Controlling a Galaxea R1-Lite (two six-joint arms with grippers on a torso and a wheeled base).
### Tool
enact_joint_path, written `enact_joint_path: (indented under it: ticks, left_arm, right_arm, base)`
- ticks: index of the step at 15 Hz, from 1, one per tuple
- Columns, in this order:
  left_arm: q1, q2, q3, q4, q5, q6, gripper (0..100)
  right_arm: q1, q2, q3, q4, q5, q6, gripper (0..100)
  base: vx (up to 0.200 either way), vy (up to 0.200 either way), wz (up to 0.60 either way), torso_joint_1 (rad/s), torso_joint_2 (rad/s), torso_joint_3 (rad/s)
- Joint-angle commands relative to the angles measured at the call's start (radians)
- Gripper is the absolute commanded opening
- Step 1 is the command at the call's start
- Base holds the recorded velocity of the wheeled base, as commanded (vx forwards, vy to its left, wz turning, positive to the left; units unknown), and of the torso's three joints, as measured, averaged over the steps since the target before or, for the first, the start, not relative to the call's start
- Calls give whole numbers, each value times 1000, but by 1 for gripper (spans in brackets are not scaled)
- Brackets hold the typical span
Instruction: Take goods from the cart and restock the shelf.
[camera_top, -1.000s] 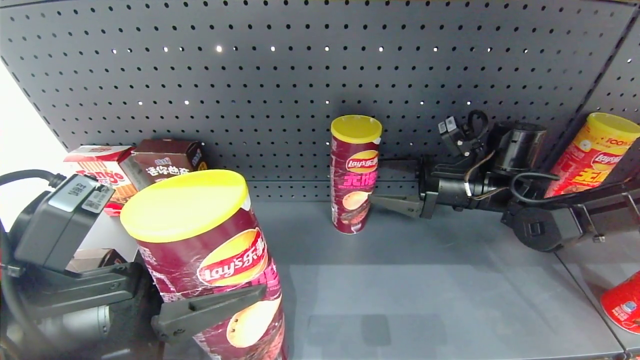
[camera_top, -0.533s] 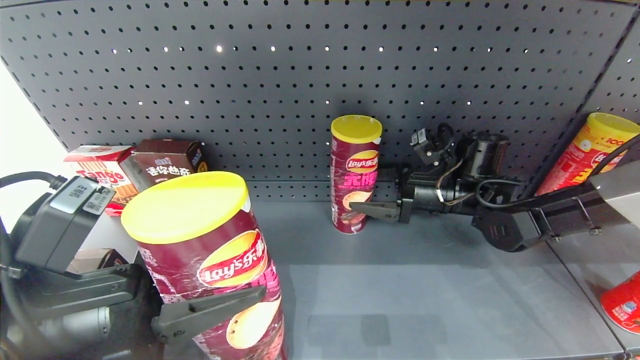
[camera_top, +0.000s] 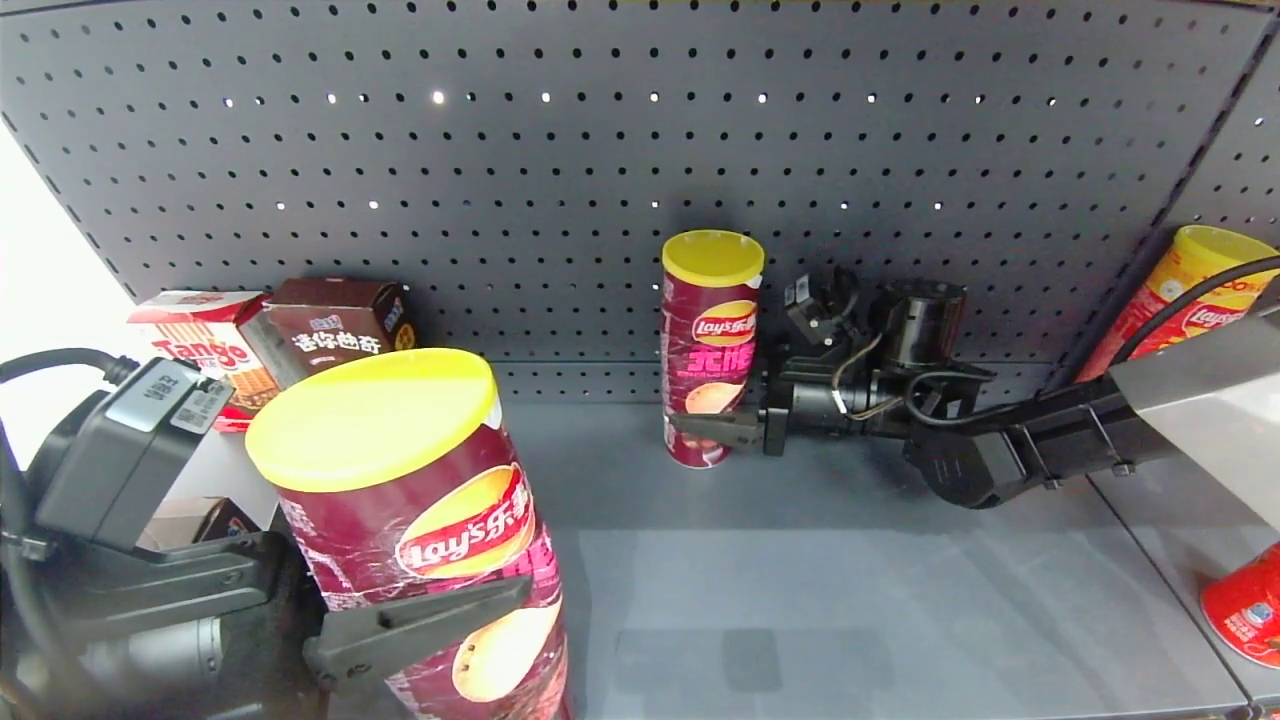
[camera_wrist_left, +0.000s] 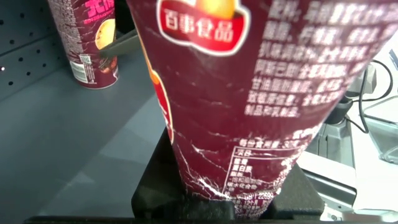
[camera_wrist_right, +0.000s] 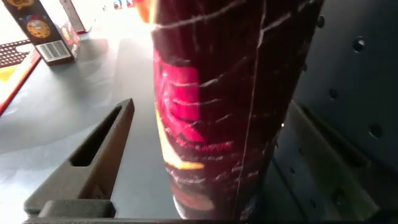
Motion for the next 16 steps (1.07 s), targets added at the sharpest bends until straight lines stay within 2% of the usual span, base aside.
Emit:
enact_joint_path:
  ticks: [1, 7, 9, 13, 16]
  left_arm:
    - [0, 0, 0, -1, 0, -1, 0]
    - [0, -2, 11, -1, 0, -1, 0]
    - [0, -7, 22, -1, 1, -1, 0]
    - [0, -30, 23, 1, 3, -2, 0]
    - [1, -30, 22, -1, 3, -2, 0]
  right_arm:
    - [10, 10, -5, 1, -6, 1, 0]
    - [8, -56, 39, 0, -14, 1, 0]
    - [12, -111, 88, -3, -58, 1, 0]
    - [73, -266, 285, -43, -153, -1, 0]
    - [145, -380, 466, -157, -255, 4, 0]
  base:
    - [0, 0, 0, 0, 0, 0]
    - [0, 0, 0, 0, 0, 0]
    - [0, 0, 0, 0, 0, 0]
    - [0, 0, 0, 0, 0, 0]
    - [0, 0, 0, 0, 0, 0]
